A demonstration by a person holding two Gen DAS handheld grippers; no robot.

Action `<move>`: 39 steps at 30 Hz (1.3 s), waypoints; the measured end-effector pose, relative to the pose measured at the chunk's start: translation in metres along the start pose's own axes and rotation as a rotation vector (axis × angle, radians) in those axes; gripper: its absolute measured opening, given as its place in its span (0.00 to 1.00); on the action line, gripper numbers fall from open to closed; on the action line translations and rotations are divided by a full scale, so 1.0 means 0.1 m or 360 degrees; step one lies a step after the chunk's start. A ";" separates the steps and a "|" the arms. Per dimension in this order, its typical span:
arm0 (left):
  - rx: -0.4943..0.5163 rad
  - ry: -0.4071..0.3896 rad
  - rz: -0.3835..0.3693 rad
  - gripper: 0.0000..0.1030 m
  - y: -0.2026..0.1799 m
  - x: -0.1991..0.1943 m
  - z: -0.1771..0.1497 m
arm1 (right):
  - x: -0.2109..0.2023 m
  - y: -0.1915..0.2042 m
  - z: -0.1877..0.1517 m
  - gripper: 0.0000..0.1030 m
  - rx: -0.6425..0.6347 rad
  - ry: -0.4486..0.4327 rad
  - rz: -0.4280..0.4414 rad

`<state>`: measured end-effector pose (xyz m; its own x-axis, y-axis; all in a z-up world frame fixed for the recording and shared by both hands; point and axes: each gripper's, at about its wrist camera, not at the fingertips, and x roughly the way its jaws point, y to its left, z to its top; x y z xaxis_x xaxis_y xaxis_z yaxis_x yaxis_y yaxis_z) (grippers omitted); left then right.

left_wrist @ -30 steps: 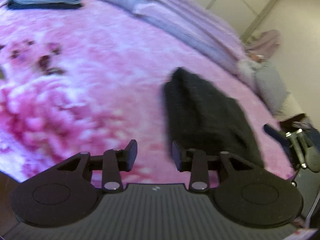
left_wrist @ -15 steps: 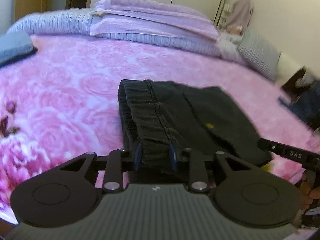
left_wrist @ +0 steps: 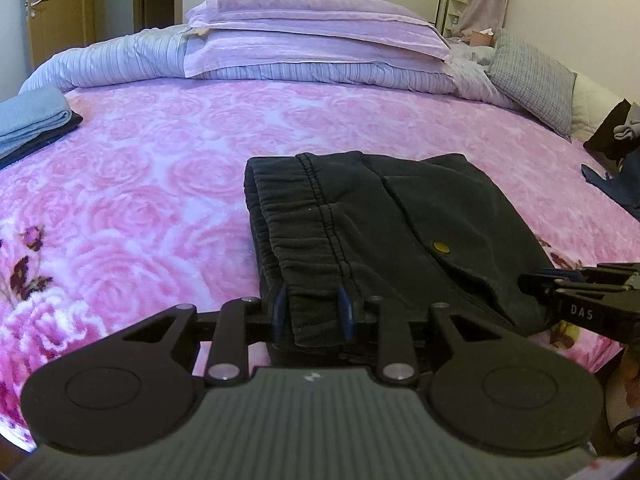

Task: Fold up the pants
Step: 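Lower the compact folded trousers onto the bed and open both grippers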

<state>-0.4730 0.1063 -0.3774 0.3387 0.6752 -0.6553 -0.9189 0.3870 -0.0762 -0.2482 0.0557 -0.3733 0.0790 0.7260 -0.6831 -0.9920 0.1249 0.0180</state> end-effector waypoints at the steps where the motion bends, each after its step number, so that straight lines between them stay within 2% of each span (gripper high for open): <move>1: -0.0001 0.0003 0.0000 0.24 0.00 0.00 0.00 | 0.01 -0.01 0.01 0.15 0.0004 0.0004 0.0003; 7: -0.0009 0.0006 -0.0012 0.24 0.00 -0.04 0.03 | -0.04 -0.03 0.05 0.15 0.0005 0.0012 0.0010; 13: 0.0032 -0.0127 -0.0044 0.22 0.06 -0.20 0.32 | -0.13 -0.24 0.26 0.15 0.0135 -0.0143 0.0128; 17: 0.0135 -0.0162 -0.0030 0.22 0.01 0.04 0.60 | 0.07 -0.34 0.52 0.15 0.0146 -0.0203 0.0146; 21: 0.0183 -0.0083 0.0003 0.22 -0.02 0.48 0.74 | 0.35 -0.38 0.74 0.15 0.0149 -0.0273 0.0165; 23: 0.0211 -0.0026 0.0046 0.23 0.00 0.71 0.72 | 0.58 -0.36 0.82 0.15 0.0122 -0.0236 0.0182; 26: 0.0195 0.0012 0.0042 0.25 0.06 0.91 0.67 | 1.02 -0.37 0.85 0.15 0.0114 -0.0046 0.0207; 28: 0.0209 0.0001 0.0051 0.26 0.07 0.96 0.64 | 1.09 -0.41 0.89 0.15 0.0165 -0.0034 0.0257; 30: 0.0202 -0.0009 0.0055 0.26 0.07 0.97 0.64 | 1.06 -0.50 0.95 0.15 0.0234 -0.0017 0.0310; 33: 0.0145 -0.0013 0.0029 0.26 0.12 0.88 0.67 | 0.76 -0.57 0.94 0.15 0.0226 -0.0104 0.0309; 37: 0.0093 -0.0067 0.0032 0.23 0.14 0.52 0.67 | 0.22 -0.56 0.71 0.15 0.0158 -0.0134 0.0305; 39: 0.0067 -0.0081 -0.0017 0.23 0.13 0.29 0.61 | -0.02 -0.52 0.55 0.15 0.0130 -0.0124 0.0315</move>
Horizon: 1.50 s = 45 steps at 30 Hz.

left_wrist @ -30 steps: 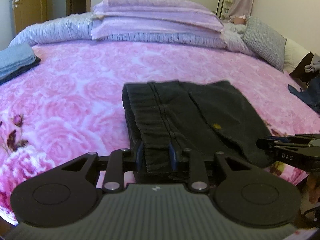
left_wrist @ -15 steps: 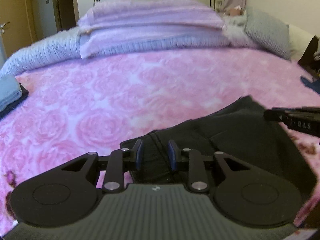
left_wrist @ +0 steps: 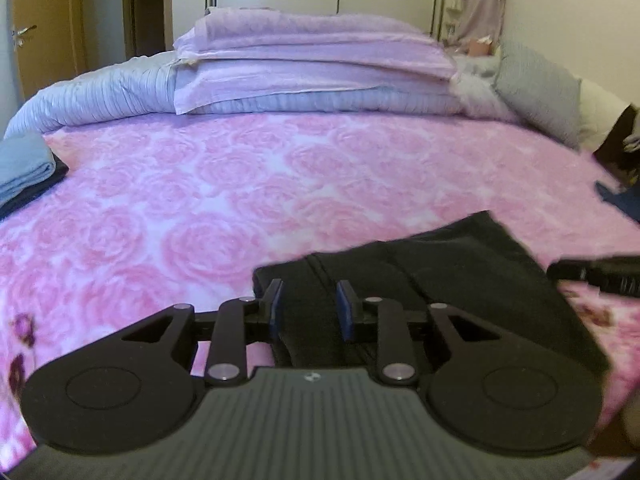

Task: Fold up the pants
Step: 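Lower the compact folded trousers onto the bed and open both grippers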

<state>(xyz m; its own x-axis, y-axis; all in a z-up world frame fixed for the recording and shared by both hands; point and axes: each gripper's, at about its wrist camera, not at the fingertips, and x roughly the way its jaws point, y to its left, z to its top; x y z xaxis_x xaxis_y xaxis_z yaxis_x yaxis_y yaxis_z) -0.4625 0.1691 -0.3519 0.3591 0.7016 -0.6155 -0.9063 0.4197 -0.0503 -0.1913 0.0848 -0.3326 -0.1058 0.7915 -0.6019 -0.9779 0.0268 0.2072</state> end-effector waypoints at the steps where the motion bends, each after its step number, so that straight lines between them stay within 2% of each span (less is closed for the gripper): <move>1: 0.0000 0.0004 -0.0027 0.23 -0.03 -0.12 -0.05 | -0.09 0.05 -0.08 0.15 -0.0008 0.0009 -0.0001; 4: 0.0045 0.0055 -0.0067 0.23 -0.17 -0.28 -0.23 | -0.22 0.18 -0.29 0.15 -0.0031 0.0064 0.0016; 6: 0.0057 0.0111 -0.0051 0.23 -0.24 -0.25 -0.35 | -0.09 0.24 -0.40 0.15 -0.0061 0.0181 -0.0036; 9: 0.0019 0.0103 -0.0018 0.24 -0.27 -0.19 -0.41 | 0.04 0.28 -0.44 0.15 -0.0106 0.0176 -0.0060; 11: 0.0004 0.0117 0.0011 0.23 -0.31 -0.24 -0.38 | -0.02 0.33 -0.36 0.15 -0.0068 0.0207 -0.0094; 13: 0.0017 0.0099 0.0013 0.23 -0.35 -0.38 -0.36 | -0.17 0.39 -0.34 0.16 -0.0065 0.0175 -0.0103; 15: 0.0037 0.0079 0.0014 0.24 -0.41 -0.55 -0.36 | -0.35 0.43 -0.36 0.21 -0.0064 0.0132 -0.0123; 17: 0.0037 0.0080 0.0015 0.27 -0.45 -0.71 -0.37 | -0.53 0.48 -0.40 0.48 -0.0040 0.0101 -0.0153; 19: 0.0027 0.0086 0.0016 0.32 -0.50 -0.88 -0.42 | -0.70 0.55 -0.46 0.58 -0.0032 0.0062 -0.0160; 22: 0.0033 0.0087 0.0011 0.40 -0.57 -1.11 -0.52 | -0.93 0.67 -0.51 0.60 -0.0054 0.0040 -0.0155; 26: 0.0040 0.0071 -0.0001 0.45 -0.66 -1.37 -0.60 | -1.22 0.79 -0.55 0.61 -0.0076 -0.0006 -0.0168; 30: 0.0054 0.0037 0.0008 0.57 -0.71 -1.61 -0.68 | -1.36 0.85 -0.61 0.62 -0.0071 -0.0020 -0.0151; 35: 0.0033 0.0049 0.0023 0.60 -0.66 -1.74 -0.76 | -1.36 0.88 -0.70 0.63 -0.0047 0.0032 -0.0149; 45: 0.0021 0.0099 0.0052 0.61 -0.62 -1.64 -0.76 | -1.22 0.79 -0.72 0.63 -0.0035 0.0095 -0.0129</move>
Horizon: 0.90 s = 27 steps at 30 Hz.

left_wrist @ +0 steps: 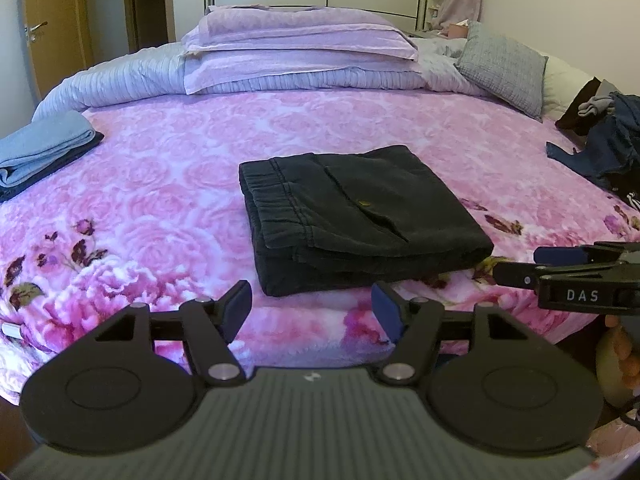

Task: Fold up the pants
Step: 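Lower the compact folded trousers onto the bed and open both grippers, then grasp the folded trouser bundle with both grippers and lift it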

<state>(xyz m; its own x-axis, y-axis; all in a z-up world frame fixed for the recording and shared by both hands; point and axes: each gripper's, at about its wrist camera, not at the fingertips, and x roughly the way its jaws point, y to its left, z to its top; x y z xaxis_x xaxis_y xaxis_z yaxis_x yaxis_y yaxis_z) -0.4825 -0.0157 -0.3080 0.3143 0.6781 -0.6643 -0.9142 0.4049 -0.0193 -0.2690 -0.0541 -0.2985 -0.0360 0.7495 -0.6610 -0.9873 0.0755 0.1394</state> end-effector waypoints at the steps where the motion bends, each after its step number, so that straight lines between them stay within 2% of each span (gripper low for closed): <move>1: -0.0001 0.0001 0.0003 0.61 0.00 0.01 0.01 | 0.01 -0.01 0.01 0.63 -0.0003 0.0001 0.0004; 16: -0.0060 0.0035 0.0068 0.64 0.25 0.36 0.27 | 0.32 -0.29 0.23 0.63 0.0014 0.0039 -0.0049; 27: -0.0225 0.0054 -0.0053 0.67 0.59 0.77 0.42 | 0.57 -0.63 0.44 0.63 0.0055 0.0044 -0.0052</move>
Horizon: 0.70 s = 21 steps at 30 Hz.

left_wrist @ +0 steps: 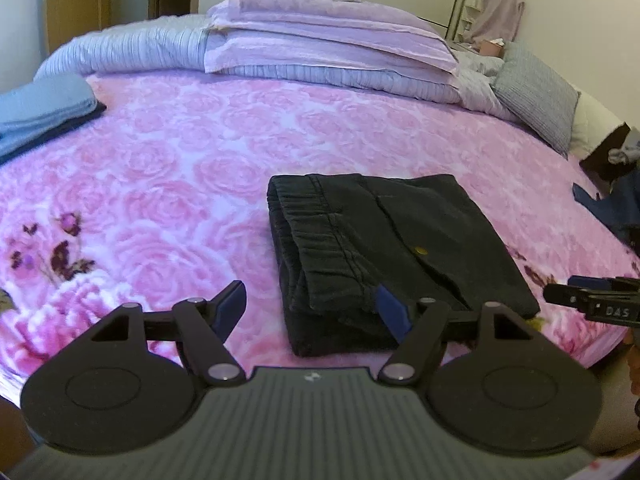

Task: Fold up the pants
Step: 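Grasp the folded trouser bundle with both grippers and lift it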

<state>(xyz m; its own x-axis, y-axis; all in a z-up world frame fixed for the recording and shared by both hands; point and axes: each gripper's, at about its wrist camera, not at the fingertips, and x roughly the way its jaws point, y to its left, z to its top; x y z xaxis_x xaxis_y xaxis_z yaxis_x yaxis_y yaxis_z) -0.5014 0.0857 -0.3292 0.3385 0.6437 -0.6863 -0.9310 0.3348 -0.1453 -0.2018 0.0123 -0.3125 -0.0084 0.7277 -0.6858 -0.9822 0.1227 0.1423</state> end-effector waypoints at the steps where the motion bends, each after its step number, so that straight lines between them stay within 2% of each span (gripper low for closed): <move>1: -0.0025 0.0011 -0.0020 0.67 0.04 0.06 0.01 | 0.02 -0.05 0.02 0.63 0.0015 -0.0002 -0.0008; 9: -0.0225 0.0081 -0.0173 0.66 0.26 0.47 0.07 | 0.25 -0.25 0.11 0.63 0.0058 0.0018 -0.0043; 15: -0.0381 0.0177 -0.0295 0.66 0.42 0.89 0.10 | 0.57 -0.46 0.15 0.63 0.0176 0.0064 0.0043; 17: -0.0463 0.0208 -0.0358 0.67 0.50 1.03 0.11 | 0.69 -0.61 0.18 0.63 0.0288 0.0081 0.0128; 21: -0.0624 0.0269 -0.0483 0.71 0.65 1.28 0.10 | 0.97 -0.90 0.23 0.63 0.0590 0.0136 0.0424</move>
<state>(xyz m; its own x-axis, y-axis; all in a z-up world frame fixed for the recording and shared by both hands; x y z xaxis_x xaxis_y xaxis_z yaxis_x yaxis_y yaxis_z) -0.5173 0.1969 -0.4195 0.6043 0.4269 -0.6727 -0.7866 0.1853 -0.5890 -0.1100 0.0874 -0.3758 -0.2823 0.7103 -0.6448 -0.8103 0.1833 0.5567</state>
